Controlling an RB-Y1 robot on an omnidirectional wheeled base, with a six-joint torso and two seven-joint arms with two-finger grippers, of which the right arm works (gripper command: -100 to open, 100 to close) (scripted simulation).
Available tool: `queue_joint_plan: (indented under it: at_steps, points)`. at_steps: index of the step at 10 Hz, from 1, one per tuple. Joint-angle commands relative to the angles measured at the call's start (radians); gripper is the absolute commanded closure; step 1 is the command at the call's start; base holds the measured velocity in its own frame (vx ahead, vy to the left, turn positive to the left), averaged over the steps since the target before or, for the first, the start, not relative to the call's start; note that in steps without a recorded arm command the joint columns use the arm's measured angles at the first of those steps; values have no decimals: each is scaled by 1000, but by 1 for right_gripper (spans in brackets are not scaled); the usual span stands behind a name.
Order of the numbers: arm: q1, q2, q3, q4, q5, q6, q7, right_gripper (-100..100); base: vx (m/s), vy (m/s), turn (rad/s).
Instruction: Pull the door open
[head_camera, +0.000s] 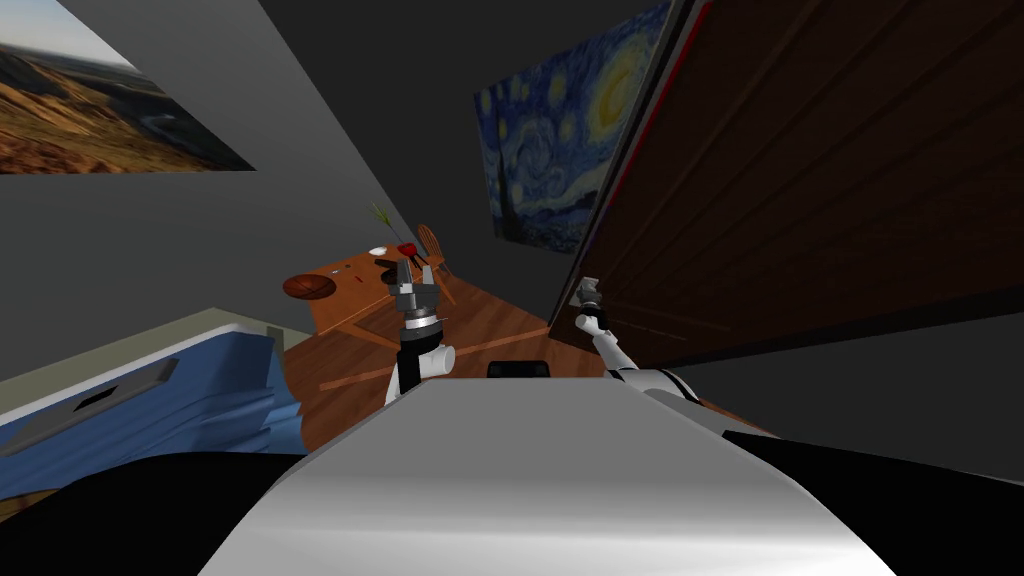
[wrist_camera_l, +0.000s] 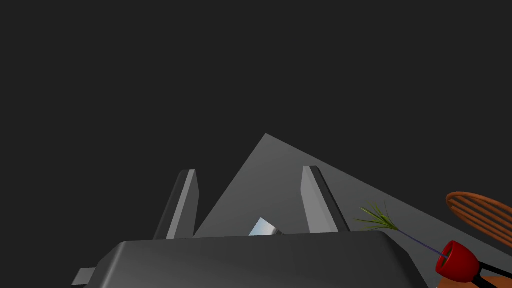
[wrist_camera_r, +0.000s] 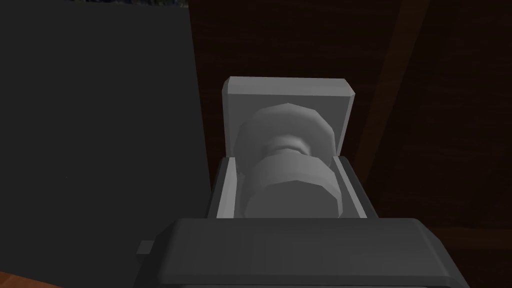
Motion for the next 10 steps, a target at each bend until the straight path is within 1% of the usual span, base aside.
queue_joint_plan:
  at_steps: [1,5,6,8,10]
  points:
    - [0,1,1,1,0,-1,1,100,-26,1,-10]
    - [0,1,1,1,0,-1,1,100,-7,1,3]
    - [6,-8,19,-8,2,5,-19,100,-113,-44,108]
    - [10,-14,33,-15,2,8,-34,100,-205,-50,107]
    - [18,-27,60,-30,4,14,-64,100,-219,-13,119]
